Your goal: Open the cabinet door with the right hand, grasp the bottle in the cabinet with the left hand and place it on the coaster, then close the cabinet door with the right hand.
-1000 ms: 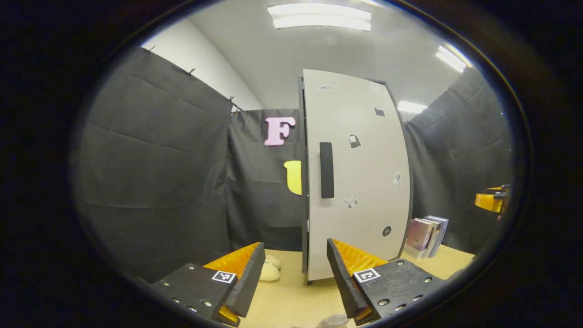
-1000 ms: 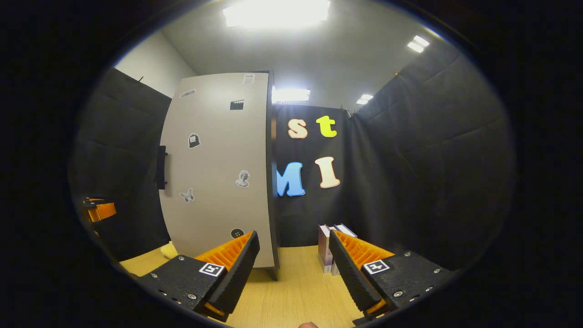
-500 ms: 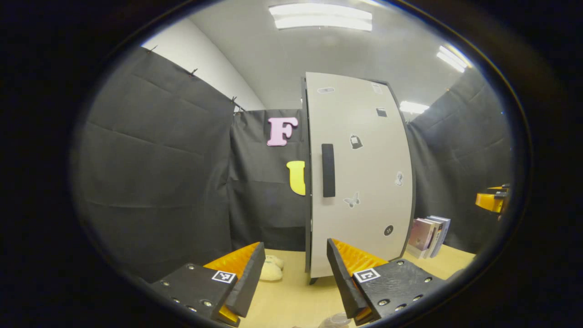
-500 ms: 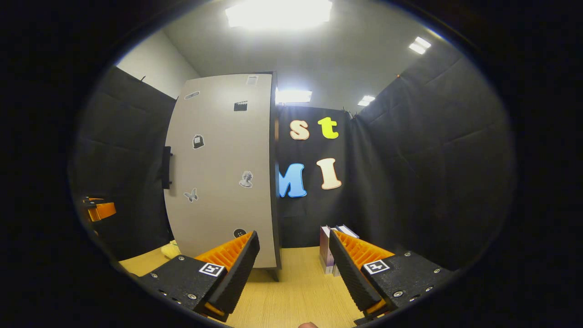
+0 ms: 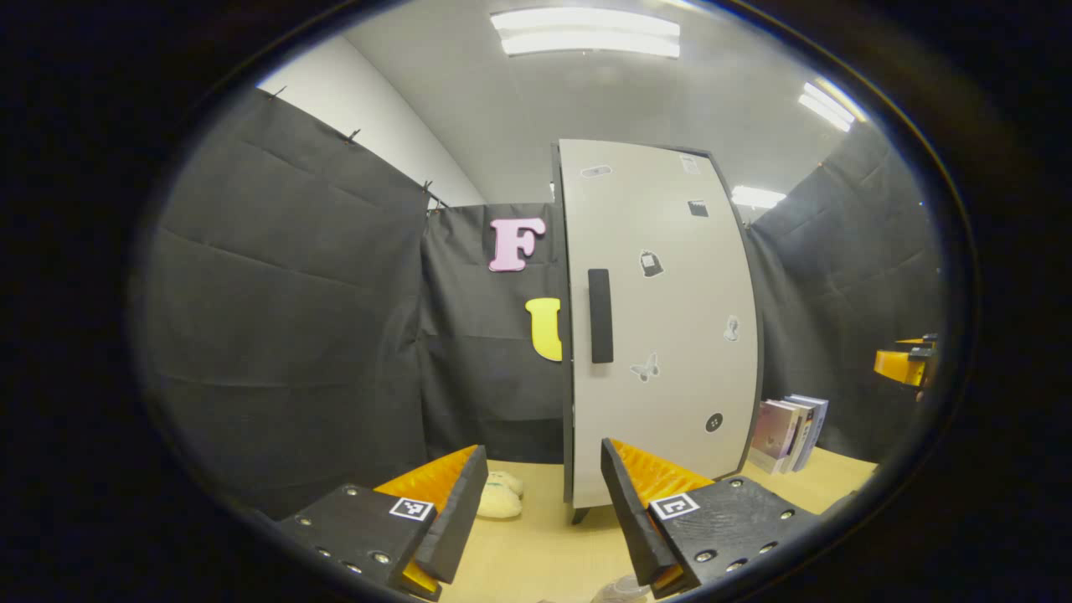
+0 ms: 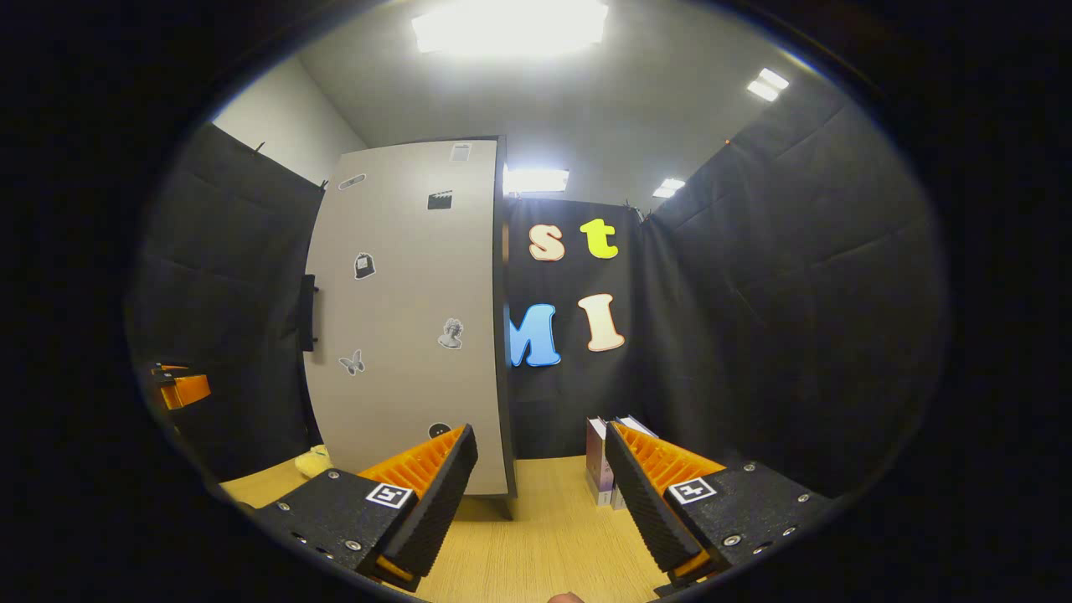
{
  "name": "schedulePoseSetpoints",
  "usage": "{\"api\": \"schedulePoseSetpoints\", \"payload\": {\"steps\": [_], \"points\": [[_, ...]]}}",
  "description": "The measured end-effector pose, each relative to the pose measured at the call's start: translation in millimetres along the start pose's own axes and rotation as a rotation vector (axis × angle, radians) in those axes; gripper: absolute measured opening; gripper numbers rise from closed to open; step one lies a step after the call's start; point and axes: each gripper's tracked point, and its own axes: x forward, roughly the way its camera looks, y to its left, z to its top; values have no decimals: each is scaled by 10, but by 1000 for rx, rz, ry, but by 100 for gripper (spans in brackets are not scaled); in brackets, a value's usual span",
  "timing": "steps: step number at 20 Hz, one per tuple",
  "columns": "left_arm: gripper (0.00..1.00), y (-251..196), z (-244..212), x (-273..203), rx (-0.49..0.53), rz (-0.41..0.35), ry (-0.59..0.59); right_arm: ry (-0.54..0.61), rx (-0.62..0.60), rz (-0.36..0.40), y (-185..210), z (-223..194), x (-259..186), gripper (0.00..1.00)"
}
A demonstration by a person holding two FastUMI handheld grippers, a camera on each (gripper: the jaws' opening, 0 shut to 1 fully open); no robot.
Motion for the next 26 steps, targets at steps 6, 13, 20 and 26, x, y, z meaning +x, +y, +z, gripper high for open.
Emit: {"api": "schedulePoseSetpoints", "payload": {"steps": [6,13,20,26], "points": [[78,37,14,2,3,4,-6,-2,1,-2,19,-4,-8,91],[78,63,4,52,-7,4,-4,-13,-2,-6,42,43,-18,91],[78,86,52,24,-1,-1,-12,-20,-3,-4,68,64,-38,95],[83,138,80,-27,1,2,-17,-22,-7,-2,75,63,-90,95]]}}
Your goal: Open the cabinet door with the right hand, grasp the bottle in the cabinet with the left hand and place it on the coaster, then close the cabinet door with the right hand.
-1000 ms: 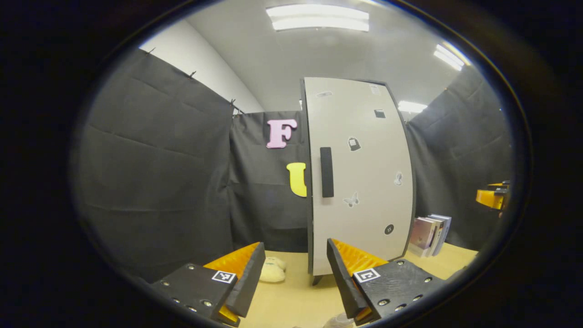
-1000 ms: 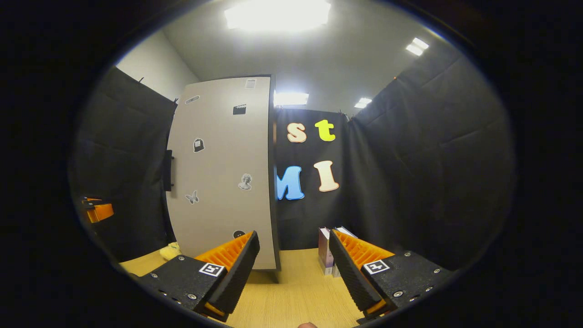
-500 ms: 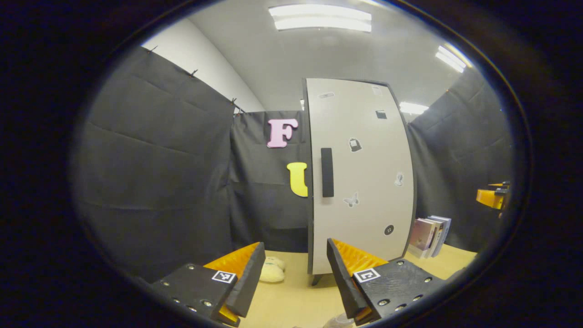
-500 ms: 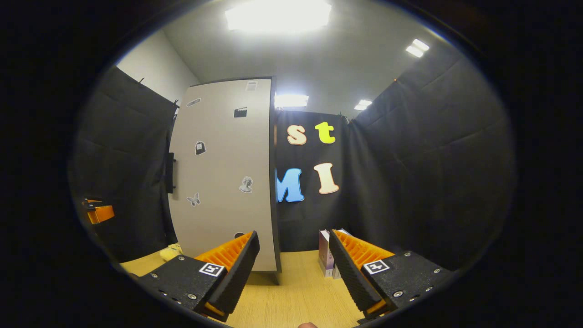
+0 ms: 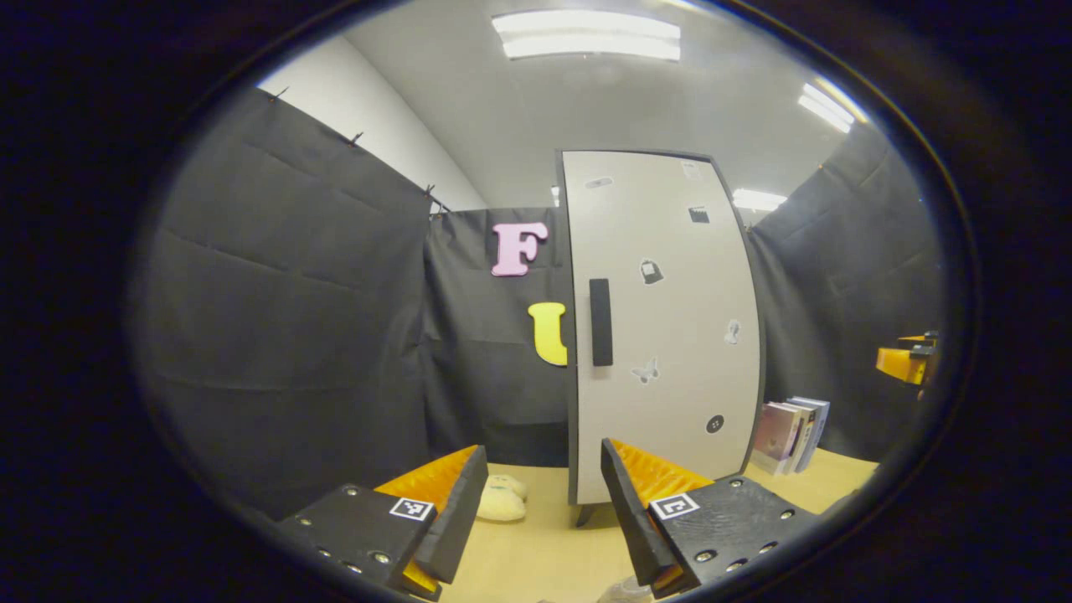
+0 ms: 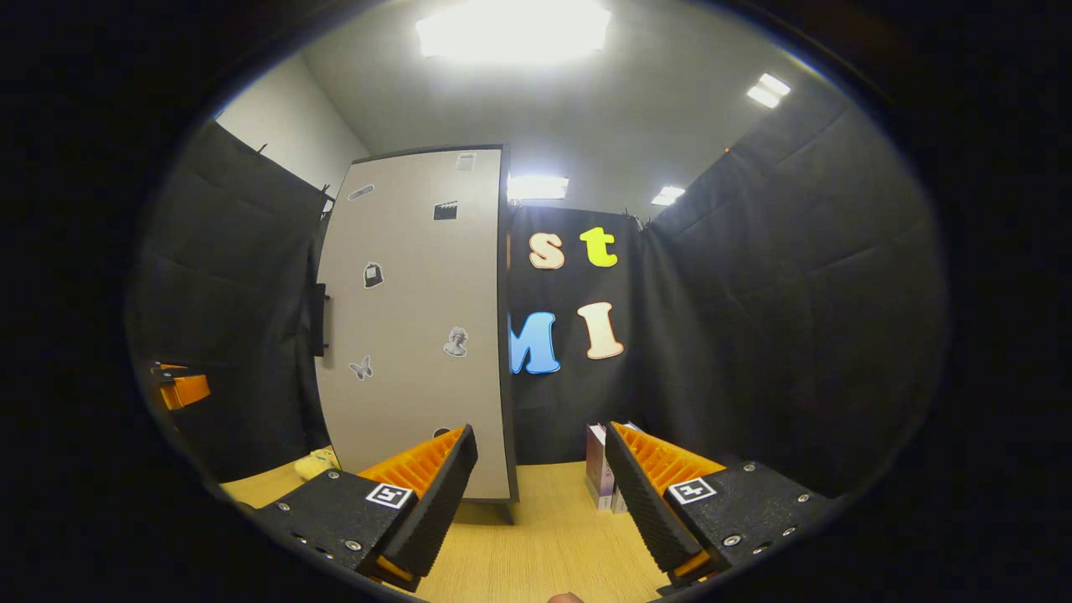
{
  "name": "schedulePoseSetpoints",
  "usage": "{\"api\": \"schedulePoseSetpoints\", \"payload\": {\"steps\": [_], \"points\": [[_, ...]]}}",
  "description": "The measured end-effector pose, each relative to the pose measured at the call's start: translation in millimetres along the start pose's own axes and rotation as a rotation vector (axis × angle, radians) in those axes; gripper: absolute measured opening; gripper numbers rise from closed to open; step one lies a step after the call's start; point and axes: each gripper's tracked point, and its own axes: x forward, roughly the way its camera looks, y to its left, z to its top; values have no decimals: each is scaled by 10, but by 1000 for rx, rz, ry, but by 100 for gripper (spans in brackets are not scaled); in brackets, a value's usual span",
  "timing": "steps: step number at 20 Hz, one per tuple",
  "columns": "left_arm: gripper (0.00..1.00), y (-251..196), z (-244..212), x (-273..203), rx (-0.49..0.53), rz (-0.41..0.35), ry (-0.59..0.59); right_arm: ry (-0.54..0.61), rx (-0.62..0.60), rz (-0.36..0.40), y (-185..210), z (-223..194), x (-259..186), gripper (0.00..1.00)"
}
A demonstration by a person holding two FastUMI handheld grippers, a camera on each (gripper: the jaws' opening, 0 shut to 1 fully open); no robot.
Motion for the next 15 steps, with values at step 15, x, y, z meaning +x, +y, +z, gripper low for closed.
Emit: {"api": "schedulePoseSetpoints", "payload": {"steps": [15], "points": [[83,180,40,-122,-7,10,-12,-18,-10,10,117,108,-91,95]]}}
